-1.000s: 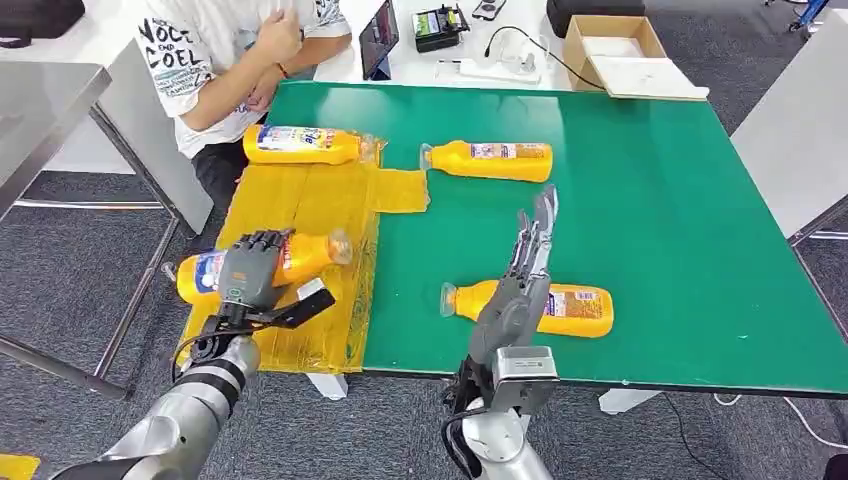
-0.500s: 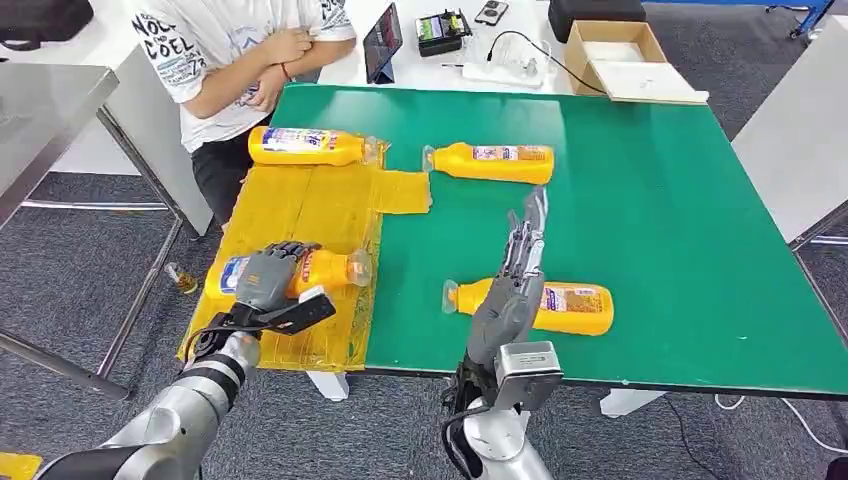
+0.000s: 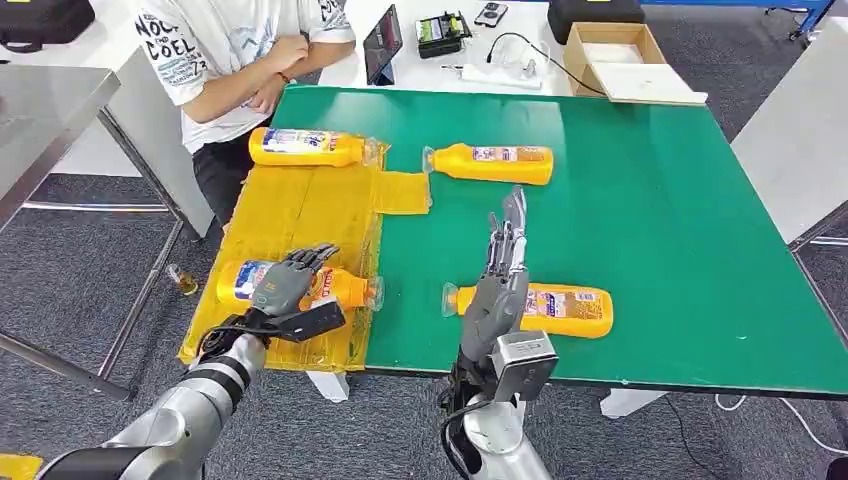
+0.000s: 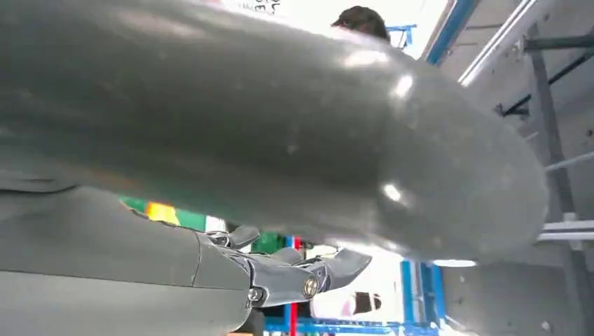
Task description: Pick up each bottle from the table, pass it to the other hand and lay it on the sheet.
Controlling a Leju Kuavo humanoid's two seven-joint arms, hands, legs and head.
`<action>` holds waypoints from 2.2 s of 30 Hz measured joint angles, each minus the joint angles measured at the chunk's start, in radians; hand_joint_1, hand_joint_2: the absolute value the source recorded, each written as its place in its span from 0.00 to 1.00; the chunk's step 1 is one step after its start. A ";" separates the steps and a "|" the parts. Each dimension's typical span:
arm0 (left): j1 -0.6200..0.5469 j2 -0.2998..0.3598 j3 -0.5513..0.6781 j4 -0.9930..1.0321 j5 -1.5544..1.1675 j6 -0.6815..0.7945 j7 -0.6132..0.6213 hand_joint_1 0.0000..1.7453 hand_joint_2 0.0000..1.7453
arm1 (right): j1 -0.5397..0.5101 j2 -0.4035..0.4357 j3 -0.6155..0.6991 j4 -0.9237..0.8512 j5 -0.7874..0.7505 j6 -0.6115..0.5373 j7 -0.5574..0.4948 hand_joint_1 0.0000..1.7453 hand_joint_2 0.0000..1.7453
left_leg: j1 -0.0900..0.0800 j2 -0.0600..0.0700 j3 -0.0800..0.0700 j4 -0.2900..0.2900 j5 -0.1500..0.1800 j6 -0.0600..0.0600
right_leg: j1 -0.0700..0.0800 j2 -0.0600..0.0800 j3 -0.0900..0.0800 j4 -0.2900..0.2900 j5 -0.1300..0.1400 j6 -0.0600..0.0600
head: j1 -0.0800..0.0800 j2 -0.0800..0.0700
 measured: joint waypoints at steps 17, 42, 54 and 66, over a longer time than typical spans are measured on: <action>0.004 -0.012 0.004 -0.005 0.239 -0.213 -0.123 0.00 0.00 | 0.000 0.017 -0.074 0.064 0.012 0.058 0.000 0.00 0.00 | 0.000 -0.005 0.009 0.000 0.000 0.000 | 0.000 -0.004 0.010 0.000 -0.001 0.000 | 0.000 0.000; 0.401 -0.179 -0.081 -1.003 0.652 0.497 -0.130 0.00 1.00 | -0.197 -0.213 -0.142 0.477 0.676 0.145 0.373 0.00 1.00 | -0.001 0.003 -0.008 0.001 0.000 0.001 | 0.000 -0.001 -0.009 -0.001 0.002 -0.001 | 0.000 0.000; 0.448 -0.179 -0.153 -1.022 0.755 0.496 -0.130 0.00 1.00 | -0.216 -0.404 -0.161 0.473 0.674 0.307 0.405 0.00 1.00 | -0.001 0.003 -0.009 0.001 0.000 0.001 | 0.000 -0.001 -0.009 -0.001 0.002 0.000 | 0.000 0.000; 0.450 -0.172 -0.196 -0.996 0.824 0.496 -0.130 0.00 1.00 | -0.197 -0.506 -0.155 0.398 0.607 0.435 0.389 0.00 1.00 | -0.001 0.002 -0.010 0.001 0.000 0.001 | 0.000 -0.001 -0.010 -0.001 0.002 0.000 | 0.000 0.000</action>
